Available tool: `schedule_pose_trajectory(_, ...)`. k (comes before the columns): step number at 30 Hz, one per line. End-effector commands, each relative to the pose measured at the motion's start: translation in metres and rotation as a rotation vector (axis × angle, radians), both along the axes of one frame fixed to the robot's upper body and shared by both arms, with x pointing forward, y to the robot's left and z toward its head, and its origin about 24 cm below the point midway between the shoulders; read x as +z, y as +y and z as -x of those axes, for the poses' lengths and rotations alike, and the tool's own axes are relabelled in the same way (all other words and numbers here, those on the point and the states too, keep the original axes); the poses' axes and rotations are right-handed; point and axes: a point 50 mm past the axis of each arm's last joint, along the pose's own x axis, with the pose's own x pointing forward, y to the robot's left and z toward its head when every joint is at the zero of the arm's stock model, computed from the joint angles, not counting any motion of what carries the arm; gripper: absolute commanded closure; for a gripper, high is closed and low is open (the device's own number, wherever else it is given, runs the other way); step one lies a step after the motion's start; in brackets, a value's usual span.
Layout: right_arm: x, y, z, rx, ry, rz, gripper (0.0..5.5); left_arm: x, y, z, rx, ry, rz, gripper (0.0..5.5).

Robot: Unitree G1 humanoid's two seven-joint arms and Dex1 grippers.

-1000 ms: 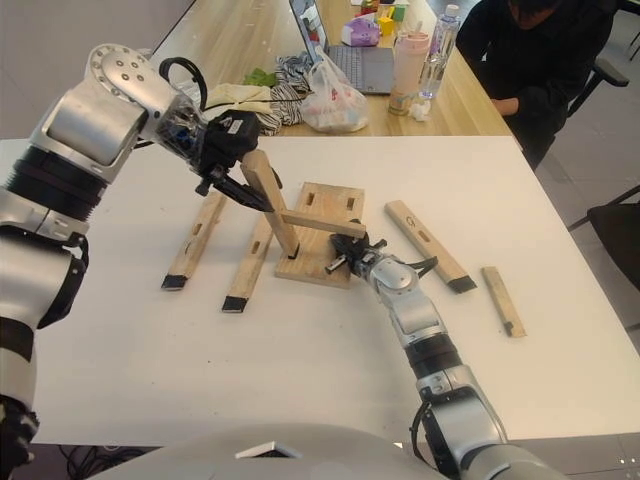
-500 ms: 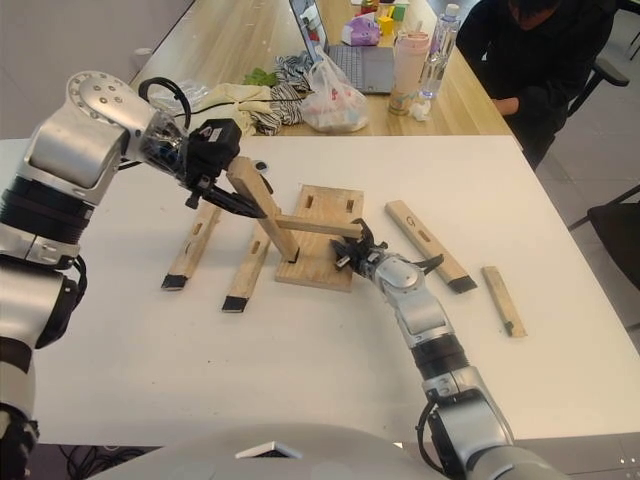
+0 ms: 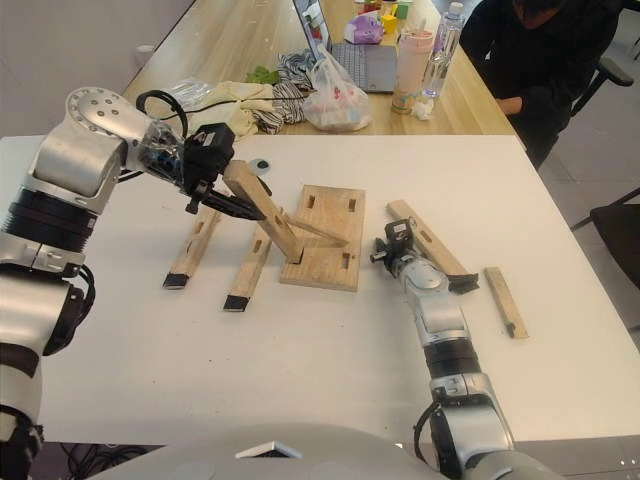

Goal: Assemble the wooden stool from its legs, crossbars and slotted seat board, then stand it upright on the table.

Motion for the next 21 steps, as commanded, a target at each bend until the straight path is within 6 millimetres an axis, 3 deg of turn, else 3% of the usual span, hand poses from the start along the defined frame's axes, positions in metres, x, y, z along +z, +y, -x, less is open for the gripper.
schedule_pose_trajectory(1, 0.001, 0.007, 0.003, 0.02, -0.016, -0.041, 4.18, -0.047, -0.001, 0.008, 0.029, 0.165, -0.062, 3.49)
schedule_pose_trajectory(4, 0.013, 0.016, 0.001, 0.1, -0.087, -0.072, 4.18, -0.051, -0.004, 0.005, 0.071, 0.145, -0.058, 3.49)
schedule_pose_trajectory(9, 0.007, 0.019, 0.002, 0.146, -0.05, -0.055, 4.18, -0.067, -0.009, 0.019, 0.116, 0.206, -0.063, 3.49)
schedule_pose_trajectory(15, -0.011, 0.034, 0.019, 0.301, 0.082, -0.034, 4.18, -0.071, 0.012, 0.059, 0.209, 0.289, -0.082, 3.49)
schedule_pose_trajectory(21, -0.008, 0.046, 0.031, 0.441, 0.104, -0.059, 4.18, -0.061, 0.032, 0.071, 0.324, 0.243, -0.063, 3.49)
